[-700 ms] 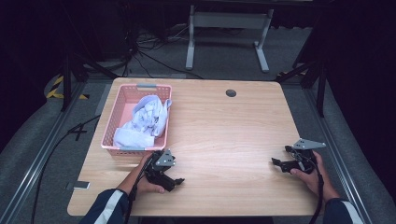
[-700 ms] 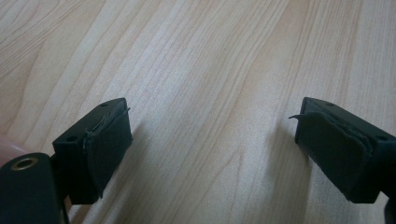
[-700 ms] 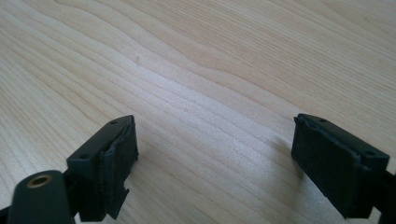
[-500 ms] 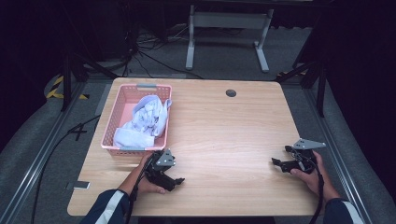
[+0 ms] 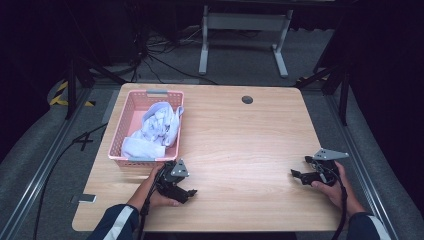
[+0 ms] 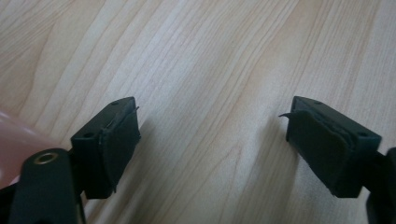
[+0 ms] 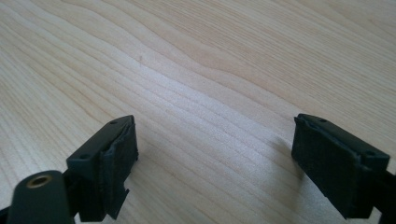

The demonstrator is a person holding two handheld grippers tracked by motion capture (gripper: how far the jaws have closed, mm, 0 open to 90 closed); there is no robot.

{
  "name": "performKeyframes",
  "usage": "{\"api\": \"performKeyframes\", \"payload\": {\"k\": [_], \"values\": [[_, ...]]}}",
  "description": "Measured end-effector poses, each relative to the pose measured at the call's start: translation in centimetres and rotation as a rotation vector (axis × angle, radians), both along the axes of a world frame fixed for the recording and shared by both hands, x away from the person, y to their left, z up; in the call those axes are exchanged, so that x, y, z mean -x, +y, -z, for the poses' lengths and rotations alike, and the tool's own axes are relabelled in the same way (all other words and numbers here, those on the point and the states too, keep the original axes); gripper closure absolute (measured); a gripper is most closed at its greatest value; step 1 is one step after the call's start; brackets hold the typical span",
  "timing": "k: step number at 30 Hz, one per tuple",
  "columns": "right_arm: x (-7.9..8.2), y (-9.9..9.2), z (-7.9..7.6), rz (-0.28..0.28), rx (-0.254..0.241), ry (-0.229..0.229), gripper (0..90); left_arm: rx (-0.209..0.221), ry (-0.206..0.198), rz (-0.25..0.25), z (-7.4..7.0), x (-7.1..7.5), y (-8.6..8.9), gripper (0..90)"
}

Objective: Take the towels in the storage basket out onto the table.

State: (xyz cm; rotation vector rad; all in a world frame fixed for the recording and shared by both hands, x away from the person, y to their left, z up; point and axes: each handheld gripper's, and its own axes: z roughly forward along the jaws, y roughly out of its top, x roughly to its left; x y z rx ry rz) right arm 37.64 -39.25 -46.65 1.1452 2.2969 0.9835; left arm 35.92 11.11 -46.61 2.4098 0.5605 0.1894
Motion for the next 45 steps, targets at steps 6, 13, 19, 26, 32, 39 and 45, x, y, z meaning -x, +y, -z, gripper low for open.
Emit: {"api": "performKeyframes", "payload": {"k": [6,13,19,26,32,39,45], "values": [[0.1,0.0,0.0,-0.009,0.000,0.000,14.8,0.060,-0.019,0.020,-2.1,0.8,0.0,22.2],[0.1,0.0,0.0,-0.013,-0.001,0.001,14.8,0.118,-0.133,0.012,-5.6,1.8,1.1,20.2],[0.1,0.0,0.0,-0.015,0.000,0.000,14.8,0.134,-0.191,-0.016,-7.8,1.5,2.8,18.6],[0.2,-0.1,0.0,-0.017,-0.003,0.001,14.8,0.083,-0.283,-0.081,-10.4,0.1,4.9,16.9],[0.2,-0.1,0.0,-0.019,-0.002,0.000,14.8,-0.051,-0.303,-0.138,-10.9,-2.5,5.3,18.3],[0.2,-0.1,0.0,-0.021,-0.001,0.000,14.8,-0.024,-0.236,-0.243,-10.4,-6.4,7.1,16.5],[0.2,-0.1,0.0,-0.022,-0.001,0.001,14.8,-0.063,-0.109,-0.354,-9.0,-10.8,7.8,16.5]]}}
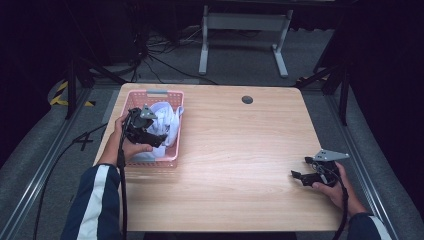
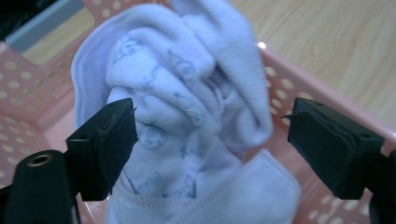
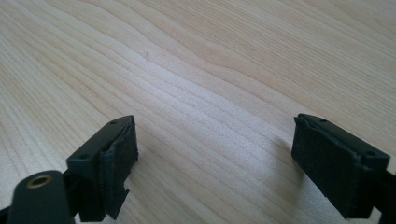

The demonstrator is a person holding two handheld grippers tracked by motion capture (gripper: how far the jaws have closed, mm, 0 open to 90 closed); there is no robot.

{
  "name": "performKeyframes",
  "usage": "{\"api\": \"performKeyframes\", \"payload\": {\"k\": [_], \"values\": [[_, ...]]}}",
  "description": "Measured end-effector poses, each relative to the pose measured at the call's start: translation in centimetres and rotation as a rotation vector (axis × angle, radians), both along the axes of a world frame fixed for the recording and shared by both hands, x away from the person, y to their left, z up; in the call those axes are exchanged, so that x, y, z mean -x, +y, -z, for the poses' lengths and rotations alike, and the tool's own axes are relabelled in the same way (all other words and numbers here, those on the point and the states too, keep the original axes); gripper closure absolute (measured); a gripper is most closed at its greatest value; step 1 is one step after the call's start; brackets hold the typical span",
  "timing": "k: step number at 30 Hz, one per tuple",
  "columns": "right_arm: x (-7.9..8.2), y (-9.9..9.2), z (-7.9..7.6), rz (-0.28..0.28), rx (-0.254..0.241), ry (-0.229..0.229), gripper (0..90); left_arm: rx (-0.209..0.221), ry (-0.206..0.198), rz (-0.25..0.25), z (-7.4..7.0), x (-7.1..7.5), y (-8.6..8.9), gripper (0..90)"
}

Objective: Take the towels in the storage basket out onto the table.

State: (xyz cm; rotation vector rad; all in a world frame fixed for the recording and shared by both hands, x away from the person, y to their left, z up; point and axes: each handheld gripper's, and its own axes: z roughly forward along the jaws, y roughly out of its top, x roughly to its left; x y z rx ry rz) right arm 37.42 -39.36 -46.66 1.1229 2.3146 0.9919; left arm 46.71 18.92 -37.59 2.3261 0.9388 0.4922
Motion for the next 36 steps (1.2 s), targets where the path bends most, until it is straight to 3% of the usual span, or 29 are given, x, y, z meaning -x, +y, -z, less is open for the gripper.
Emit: {"api": "performKeyframes", "payload": {"k": [3,6,8,12,14,16,19,21,27,29,30,32,36], "values": [[0.0,0.0,0.0,0.000,0.000,0.000,14.8,-0.019,0.041,-0.016,0.8,-1.4,-0.4,16.9],[0.0,0.0,0.0,0.000,0.000,0.000,14.8,-0.082,0.083,-0.045,1.8,-2.7,-1.1,16.0],[0.0,0.0,0.0,0.000,0.000,0.000,14.8,-0.113,0.089,-0.061,2.3,-3.1,-1.4,15.8],[0.0,0.0,0.0,0.000,-0.001,0.001,14.8,-0.119,0.145,-0.084,3.4,-4.1,-1.4,11.9],[0.0,0.0,0.0,0.001,-0.002,0.000,14.8,-0.179,0.197,-0.109,4.5,-4.7,-1.7,7.3],[0.0,0.0,0.0,0.001,-0.002,0.000,14.8,-0.264,0.209,-0.113,5.4,-5.1,-2.3,5.8],[0.0,0.0,0.0,0.001,-0.001,0.000,14.8,-0.321,0.224,-0.139,5.6,-5.7,-3.4,7.3],[0.0,0.0,0.0,0.000,-0.001,0.001,14.8,-0.329,0.232,-0.145,5.6,-5.8,-3.6,9.6],[0.0,0.0,0.0,-0.001,-0.002,0.000,14.8,-0.311,0.210,-0.155,5.0,-5.7,-2.9,36.6],[0.1,0.0,0.0,-0.001,-0.002,0.000,14.8,-0.317,0.172,-0.140,4.6,-5.5,-2.8,46.7],[0.1,0.0,0.0,-0.001,-0.002,0.000,14.8,-0.314,0.176,-0.135,4.4,-5.4,-2.7,53.1],[0.1,0.0,0.0,-0.001,-0.001,0.000,14.8,-0.320,0.153,-0.142,4.3,-5.3,-2.7,55.2],[0.1,0.0,0.0,-0.003,0.000,0.001,14.8,-0.265,0.099,-0.174,3.1,-4.7,-1.5,60.2]]}}
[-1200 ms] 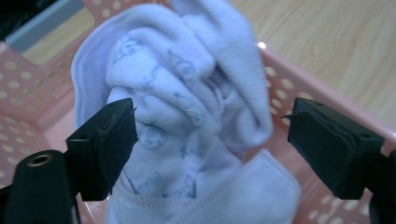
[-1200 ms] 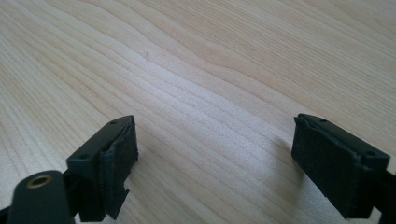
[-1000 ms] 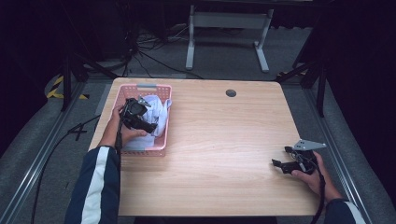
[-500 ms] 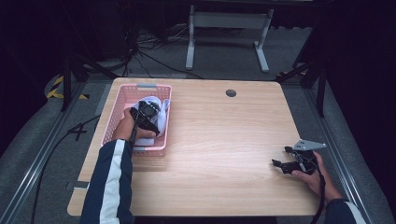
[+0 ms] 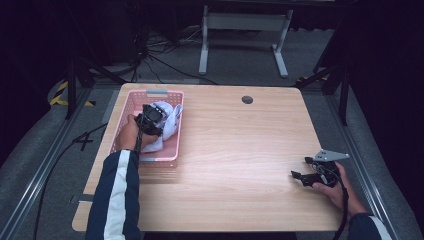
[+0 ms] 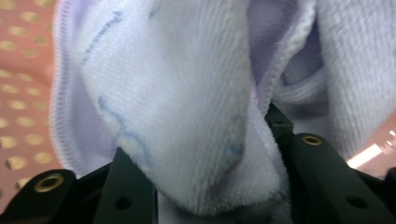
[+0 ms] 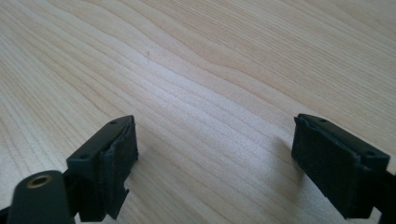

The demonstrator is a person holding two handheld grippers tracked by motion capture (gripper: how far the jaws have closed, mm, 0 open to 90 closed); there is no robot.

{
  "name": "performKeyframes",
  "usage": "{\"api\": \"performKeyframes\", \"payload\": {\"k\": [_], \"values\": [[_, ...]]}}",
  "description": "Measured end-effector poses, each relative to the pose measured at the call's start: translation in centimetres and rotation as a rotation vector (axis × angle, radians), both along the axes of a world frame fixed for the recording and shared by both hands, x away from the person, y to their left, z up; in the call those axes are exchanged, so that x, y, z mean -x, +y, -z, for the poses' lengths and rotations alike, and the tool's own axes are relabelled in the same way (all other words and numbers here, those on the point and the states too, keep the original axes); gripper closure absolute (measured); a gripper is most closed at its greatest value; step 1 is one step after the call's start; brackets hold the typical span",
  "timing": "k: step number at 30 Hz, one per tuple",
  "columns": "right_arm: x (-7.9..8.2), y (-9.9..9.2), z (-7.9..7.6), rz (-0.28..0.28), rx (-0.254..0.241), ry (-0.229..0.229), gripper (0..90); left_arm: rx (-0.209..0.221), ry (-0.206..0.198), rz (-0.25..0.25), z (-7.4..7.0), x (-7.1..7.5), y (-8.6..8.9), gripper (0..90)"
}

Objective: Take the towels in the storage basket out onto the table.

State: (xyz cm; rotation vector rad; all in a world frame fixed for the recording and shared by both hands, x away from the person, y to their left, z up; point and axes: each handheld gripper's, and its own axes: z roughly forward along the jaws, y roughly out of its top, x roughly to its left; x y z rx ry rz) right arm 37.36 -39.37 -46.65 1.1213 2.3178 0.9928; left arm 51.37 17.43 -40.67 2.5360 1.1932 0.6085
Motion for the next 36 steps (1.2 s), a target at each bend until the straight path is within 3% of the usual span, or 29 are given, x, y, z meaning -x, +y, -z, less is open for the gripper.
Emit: {"api": "performKeyframes", "payload": {"k": [1,2,3,4,5,7,9,11,13,18,22,27,29,33,36], "values": [[0.0,0.0,0.0,0.001,-0.002,-0.001,14.8,0.028,-0.006,0.010,-0.4,0.2,0.5,60.5],[0.0,0.0,0.0,0.001,-0.002,-0.001,14.8,0.028,-0.006,0.010,-0.4,0.2,0.5,61.1],[0.0,0.0,0.0,0.001,-0.002,-0.002,14.8,0.049,-0.043,0.021,-1.0,0.5,1.2,61.7],[0.0,0.0,0.0,0.001,-0.002,-0.002,14.8,0.049,-0.043,0.021,-1.0,0.5,1.2,62.0],[0.0,0.0,0.0,0.001,-0.001,-0.002,14.8,0.107,-0.089,0.002,-2.1,1.0,2.2,62.2],[0.0,0.0,0.0,0.001,-0.001,-0.001,14.8,0.120,-0.105,-0.005,-2.6,1.2,2.5,62.3],[0.0,0.0,0.0,0.001,-0.001,-0.001,14.8,0.174,-0.136,-0.006,-3.8,1.8,3.2,62.5],[0.0,0.0,0.0,0.000,0.000,0.001,14.8,0.183,-0.183,-0.012,-4.6,2.1,3.5,62.7],[0.0,0.0,0.0,0.001,-0.001,-0.001,14.8,0.233,-0.198,-0.011,-5.5,2.5,3.9,62.9],[0.0,0.0,0.0,0.001,0.001,0.001,14.8,0.261,-0.260,-0.014,-7.0,3.4,4.1,63.2],[0.0,0.0,0.0,0.002,0.001,0.002,14.8,0.350,-0.310,-0.011,-7.9,3.9,4.5,63.2],[0.0,0.0,0.0,0.002,0.001,0.002,14.8,0.369,-0.349,0.015,-9.1,4.2,3.5,63.3],[0.0,0.0,0.0,0.002,0.000,0.002,14.8,0.354,-0.372,0.028,-9.7,4.3,2.6,63.3],[0.0,0.0,0.0,0.003,-0.001,0.000,14.8,0.375,-0.387,0.078,-11.1,4.3,0.6,63.4],[0.0,0.0,0.0,0.002,0.000,0.002,14.8,0.355,-0.396,0.128,-12.1,4.5,-1.2,63.5]]}}
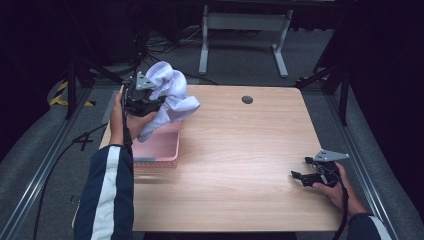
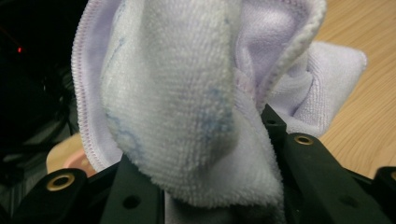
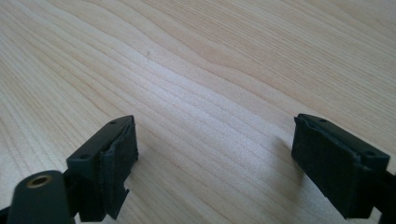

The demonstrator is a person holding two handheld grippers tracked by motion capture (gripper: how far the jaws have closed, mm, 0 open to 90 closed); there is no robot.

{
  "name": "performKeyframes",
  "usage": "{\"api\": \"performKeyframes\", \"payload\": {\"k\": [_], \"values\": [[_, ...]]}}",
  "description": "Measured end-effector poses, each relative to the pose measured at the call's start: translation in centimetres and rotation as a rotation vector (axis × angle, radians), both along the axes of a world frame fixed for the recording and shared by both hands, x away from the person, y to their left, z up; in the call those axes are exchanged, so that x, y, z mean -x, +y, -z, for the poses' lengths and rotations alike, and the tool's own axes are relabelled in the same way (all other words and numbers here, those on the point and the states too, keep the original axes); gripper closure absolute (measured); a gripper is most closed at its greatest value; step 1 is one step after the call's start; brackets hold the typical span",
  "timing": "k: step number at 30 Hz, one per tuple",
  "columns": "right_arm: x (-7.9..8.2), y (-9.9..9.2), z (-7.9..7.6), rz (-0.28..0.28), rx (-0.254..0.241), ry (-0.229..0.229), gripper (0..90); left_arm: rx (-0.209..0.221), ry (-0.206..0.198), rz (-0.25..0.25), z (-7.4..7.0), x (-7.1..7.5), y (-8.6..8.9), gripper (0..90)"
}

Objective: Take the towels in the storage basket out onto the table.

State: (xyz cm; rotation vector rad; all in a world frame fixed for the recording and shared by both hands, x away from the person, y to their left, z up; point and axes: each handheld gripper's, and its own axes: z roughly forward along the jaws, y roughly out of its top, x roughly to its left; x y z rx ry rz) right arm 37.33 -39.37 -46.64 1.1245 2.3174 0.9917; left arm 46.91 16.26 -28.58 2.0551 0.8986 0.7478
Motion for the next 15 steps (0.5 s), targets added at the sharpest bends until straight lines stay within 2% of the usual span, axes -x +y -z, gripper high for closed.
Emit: {"api": "performKeyframes", "payload": {"k": [5,9,10,15], "values": [[0.0,0.0,0.0,0.000,0.001,0.001,14.8,0.020,-0.006,0.060,-0.9,-0.1,-2.9,63.5],[0.0,0.0,0.0,0.000,0.001,0.000,14.8,0.003,-0.020,0.121,-1.6,0.1,-5.9,63.5],[0.0,0.0,0.0,0.000,0.001,0.000,14.8,0.018,-0.018,0.130,-1.7,0.2,-6.6,63.5],[0.0,0.0,0.0,0.000,-0.001,-0.003,14.8,0.015,0.000,0.210,-1.4,0.3,-10.1,63.4]]}}
